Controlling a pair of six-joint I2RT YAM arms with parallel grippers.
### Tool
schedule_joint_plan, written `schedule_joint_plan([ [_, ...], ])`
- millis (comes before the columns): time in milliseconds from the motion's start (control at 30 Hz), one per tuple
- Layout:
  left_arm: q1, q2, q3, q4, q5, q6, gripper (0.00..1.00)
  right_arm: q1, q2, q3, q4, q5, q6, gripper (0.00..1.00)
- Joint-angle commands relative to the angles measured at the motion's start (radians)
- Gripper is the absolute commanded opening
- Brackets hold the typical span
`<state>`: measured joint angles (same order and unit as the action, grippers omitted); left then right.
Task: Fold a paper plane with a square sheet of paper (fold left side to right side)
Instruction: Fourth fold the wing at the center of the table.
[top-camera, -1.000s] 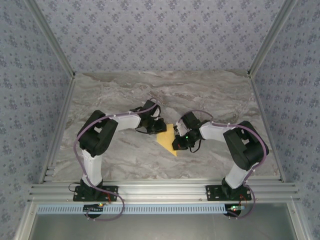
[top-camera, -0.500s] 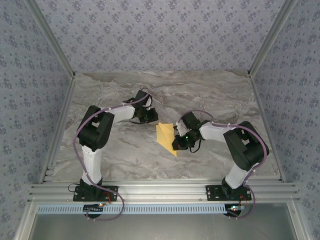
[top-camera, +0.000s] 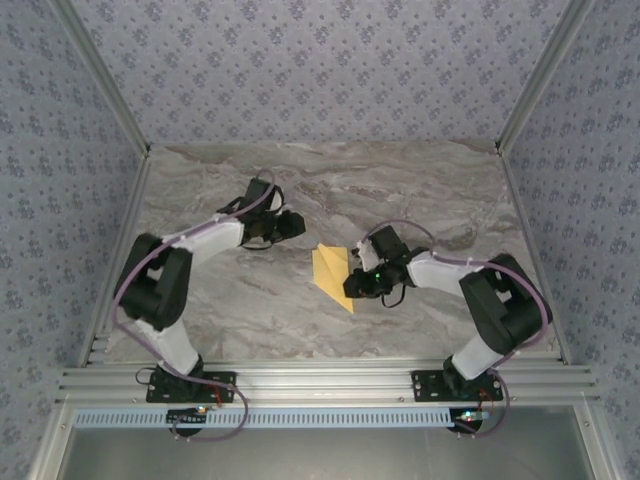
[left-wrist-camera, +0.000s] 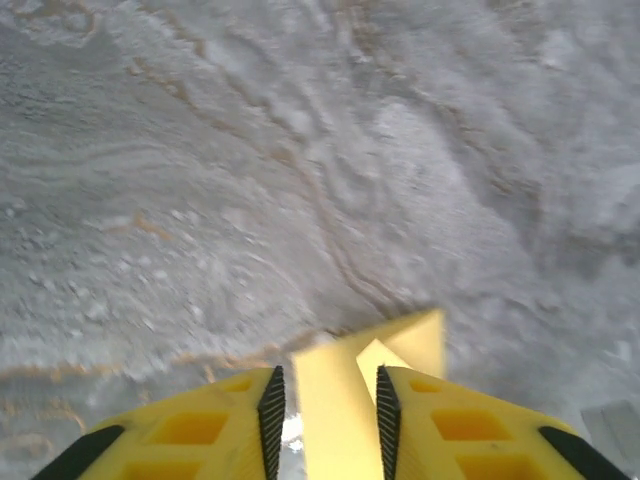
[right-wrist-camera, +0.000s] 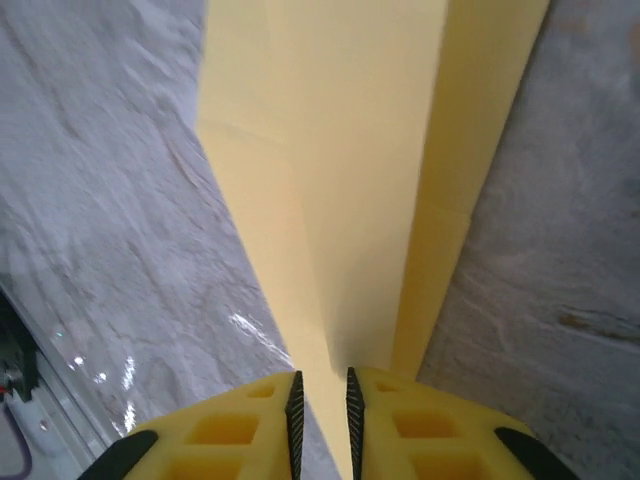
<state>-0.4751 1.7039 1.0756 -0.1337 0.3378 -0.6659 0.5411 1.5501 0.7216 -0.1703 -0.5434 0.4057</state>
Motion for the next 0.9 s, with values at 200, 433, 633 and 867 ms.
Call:
schedule_joint_plan([
  [200,-0.128,-0.038,-0.189,0.252,0.104,-0.193,0.37,-0.018,-0.362,-0.055,0.024,0.288,-0.037,0.56],
  [433,-0.174,0.101,-0.125,0.318,0.144,-0.225,0.37,-0.029,-0.507,-0.104,-0.026,0.329,-0.045,0.65],
  [633,-0.195,0.180,-0.068,0.322,0.154,-0.234,0.37,-0.071,-0.562,-0.144,-0.020,0.243,-0.024,0.71],
  [867,-0.198,0.205,-0.039,0.367,0.181,-0.250,0.20,-0.182,-0.603,-0.201,0.069,0.014,0.050,0.88],
])
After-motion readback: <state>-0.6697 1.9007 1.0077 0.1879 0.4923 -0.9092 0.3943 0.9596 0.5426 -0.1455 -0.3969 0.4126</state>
